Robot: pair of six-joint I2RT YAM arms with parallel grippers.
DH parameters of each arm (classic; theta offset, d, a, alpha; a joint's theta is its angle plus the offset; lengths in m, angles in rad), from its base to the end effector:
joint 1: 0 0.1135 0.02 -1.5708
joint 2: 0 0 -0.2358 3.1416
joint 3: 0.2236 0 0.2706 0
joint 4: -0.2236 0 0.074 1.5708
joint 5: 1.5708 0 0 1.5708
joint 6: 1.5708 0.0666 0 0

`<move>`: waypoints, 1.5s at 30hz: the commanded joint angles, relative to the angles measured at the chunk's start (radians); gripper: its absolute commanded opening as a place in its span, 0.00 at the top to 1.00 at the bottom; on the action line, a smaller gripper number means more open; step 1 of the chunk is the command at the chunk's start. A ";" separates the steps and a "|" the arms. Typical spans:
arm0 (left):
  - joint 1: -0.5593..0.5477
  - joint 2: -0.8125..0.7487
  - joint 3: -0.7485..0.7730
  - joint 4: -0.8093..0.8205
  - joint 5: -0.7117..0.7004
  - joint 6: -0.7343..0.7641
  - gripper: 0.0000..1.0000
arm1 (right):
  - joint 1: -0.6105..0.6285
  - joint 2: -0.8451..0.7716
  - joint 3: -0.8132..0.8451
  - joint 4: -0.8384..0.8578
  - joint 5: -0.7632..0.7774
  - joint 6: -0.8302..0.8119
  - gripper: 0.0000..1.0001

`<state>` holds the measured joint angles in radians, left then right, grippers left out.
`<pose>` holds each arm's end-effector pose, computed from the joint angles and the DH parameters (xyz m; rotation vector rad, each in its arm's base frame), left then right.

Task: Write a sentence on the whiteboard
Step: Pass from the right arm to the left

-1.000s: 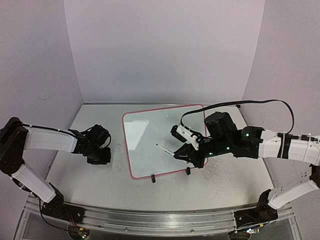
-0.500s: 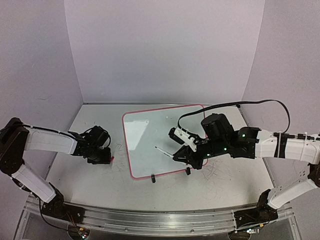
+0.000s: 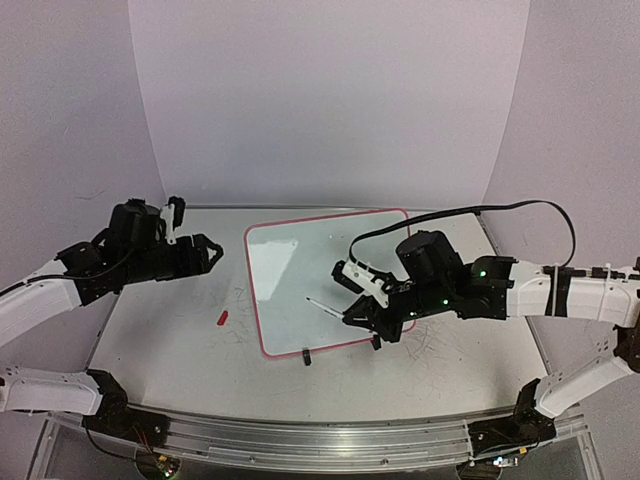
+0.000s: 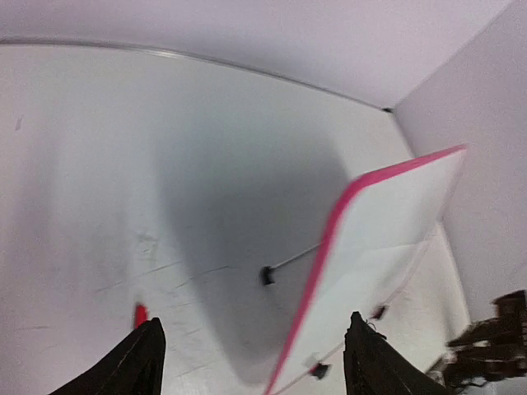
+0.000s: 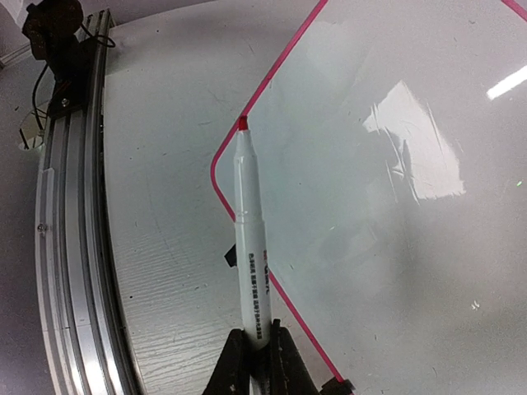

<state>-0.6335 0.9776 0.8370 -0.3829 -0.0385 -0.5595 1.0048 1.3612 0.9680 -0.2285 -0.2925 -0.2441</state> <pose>0.2268 -0.1634 0.2612 0.0561 2.1667 -0.6685 0.1713 0.3054 0.2182 -1.4575 1.7305 0.7388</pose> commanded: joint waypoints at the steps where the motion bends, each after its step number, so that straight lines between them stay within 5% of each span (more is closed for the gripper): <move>1: -0.037 0.020 0.118 0.055 0.351 -0.006 0.24 | 0.062 0.036 0.063 0.014 0.100 -0.060 1.00; 6: -0.237 0.158 0.180 0.076 0.457 0.007 0.22 | 0.104 0.074 0.114 -0.011 0.145 -0.093 1.00; 12: -0.342 0.323 0.217 0.095 0.554 0.033 0.20 | 0.131 0.068 0.135 -0.015 0.161 -0.093 1.00; 22: -0.351 0.332 0.201 0.137 0.521 0.038 0.55 | 0.143 0.041 0.115 -0.022 0.175 -0.076 1.00; 30: -0.352 0.353 0.205 0.140 0.538 0.039 0.72 | 0.146 0.020 0.109 -0.022 0.179 -0.069 1.00; 36: -0.351 0.343 0.207 0.141 0.511 0.059 0.97 | 0.150 0.017 0.112 -0.023 0.180 -0.059 1.00; 39: -0.351 0.326 0.201 0.141 0.470 0.073 1.00 | 0.151 0.018 0.110 -0.024 0.199 -0.039 0.99; 45: -0.350 0.284 0.200 0.142 0.380 0.101 1.00 | 0.150 -0.038 0.007 0.078 0.348 0.095 0.16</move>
<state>-0.9889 1.3240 1.0023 -0.2695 0.4352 -0.4945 1.1505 1.3964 1.0451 -0.2441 -0.0703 -0.2621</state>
